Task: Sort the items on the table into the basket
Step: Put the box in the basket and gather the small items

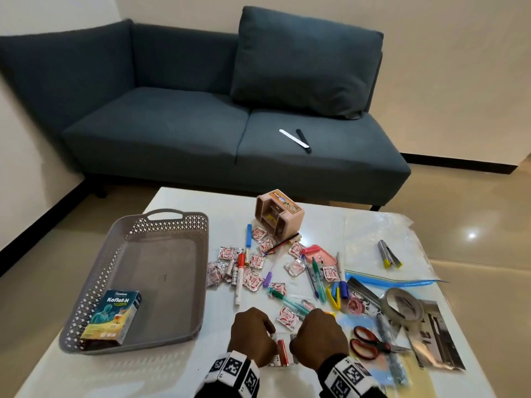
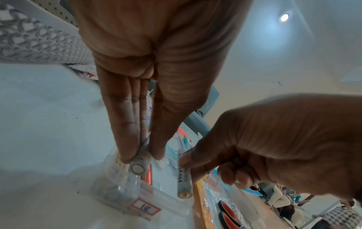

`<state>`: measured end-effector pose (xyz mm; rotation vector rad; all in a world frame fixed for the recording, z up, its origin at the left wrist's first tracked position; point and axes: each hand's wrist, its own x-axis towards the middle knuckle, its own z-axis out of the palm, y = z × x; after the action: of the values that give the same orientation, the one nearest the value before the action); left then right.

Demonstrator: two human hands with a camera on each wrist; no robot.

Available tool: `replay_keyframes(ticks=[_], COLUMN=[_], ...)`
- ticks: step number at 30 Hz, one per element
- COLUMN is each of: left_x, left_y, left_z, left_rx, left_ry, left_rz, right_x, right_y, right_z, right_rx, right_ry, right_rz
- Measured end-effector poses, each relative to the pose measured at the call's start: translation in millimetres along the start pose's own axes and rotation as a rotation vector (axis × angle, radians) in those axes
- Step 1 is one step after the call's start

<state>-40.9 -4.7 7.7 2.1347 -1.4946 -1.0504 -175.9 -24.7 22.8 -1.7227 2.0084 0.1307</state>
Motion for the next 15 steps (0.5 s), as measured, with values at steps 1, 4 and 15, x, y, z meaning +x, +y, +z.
replay_keyframes(ticks=[1,4,15], left_x=[1.2,2.1,6.4], left_y=[-1.3,-2.2,-9.2], left_z=[0.5,2.1,-6.5], left_rx=[-0.025,-0.06,-0.143], left_ry=[-0.003,-0.028,0.002], left_rz=[-0.009,-0.036,-0.104], right_x=[0.5,-0.5,19.4], right_y=[1.0,2.2,11.6], right_z=[1.3,6.1,-11.0], right_rx=[-0.005,-0.028,0.227], right_ry=[0.003,0.005,-0.078], right_rz=[-0.008,-0.029,0.025])
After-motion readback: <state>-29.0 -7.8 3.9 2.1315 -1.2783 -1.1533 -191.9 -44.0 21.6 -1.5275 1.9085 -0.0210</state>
